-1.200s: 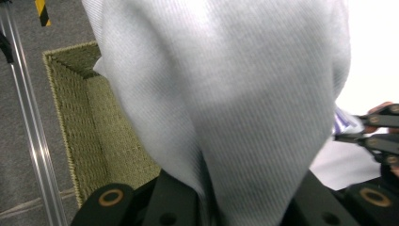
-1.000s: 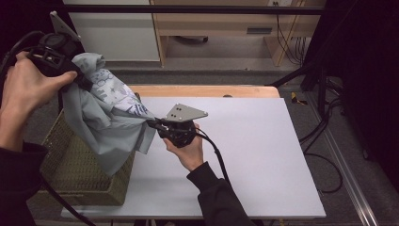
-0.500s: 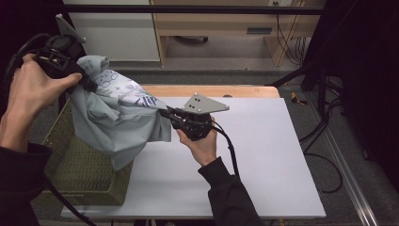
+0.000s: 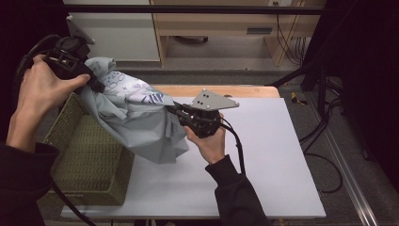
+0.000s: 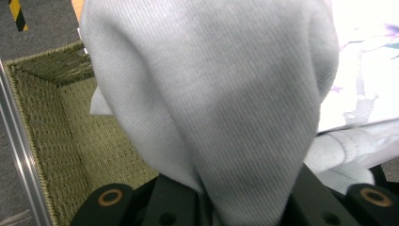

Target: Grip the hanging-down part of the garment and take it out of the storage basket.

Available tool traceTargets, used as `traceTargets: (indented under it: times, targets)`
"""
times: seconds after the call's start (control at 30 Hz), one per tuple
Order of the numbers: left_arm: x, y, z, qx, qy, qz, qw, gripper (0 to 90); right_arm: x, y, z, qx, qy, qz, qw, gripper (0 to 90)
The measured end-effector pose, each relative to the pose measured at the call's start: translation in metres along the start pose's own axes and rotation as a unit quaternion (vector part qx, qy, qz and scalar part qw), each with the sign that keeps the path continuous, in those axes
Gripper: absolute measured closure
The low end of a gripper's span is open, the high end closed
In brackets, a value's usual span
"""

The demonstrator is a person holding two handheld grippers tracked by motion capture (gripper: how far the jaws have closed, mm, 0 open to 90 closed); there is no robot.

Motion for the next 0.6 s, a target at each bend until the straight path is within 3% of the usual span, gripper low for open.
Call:
traceTargets:
  times: [0.23,0.43,0.47,0.5,0.53,0.6]
  targets:
    - [0.005,0.003,0.0,0.001,0.007,-0.001,1.0,78.9,-0.004,0.009,-0.036,-0.037,0.027,0.015,0.9988,87.7]
    - [0.009,0.008,-0.001,-0.001,0.015,-0.002,0.9999,78.9,-0.014,0.025,-0.076,-0.07,0.058,0.044,0.9948,84.2]
    - [0.009,0.008,-0.001,-0.001,0.015,-0.002,0.9999,78.9,-0.014,0.025,-0.076,-0.07,0.058,0.044,0.9948,84.2]
    - [0.009,0.008,-0.001,-0.001,0.018,0.003,0.9998,78.9,-0.017,0.028,-0.085,-0.077,0.055,0.045,0.9945,78.2]
    - [0.009,0.008,-0.001,-0.001,0.018,0.003,0.9998,78.9,-0.017,0.028,-0.085,-0.077,0.055,0.045,0.9945,78.2]
    - [0.007,0.009,-0.001,-0.003,0.016,0.006,0.9998,78.9,-0.021,0.027,-0.09,-0.071,0.054,0.045,0.995,60.2]
Point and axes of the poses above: each handheld gripper's, and its own axes: y roughly forward along the jaws, z roughly out of its top, x roughly to its right, the point moved 2 cm from there along y, roughly forward along the jaws, and after that the axes turned 7 degrees about -y, right-handed, at the moved point
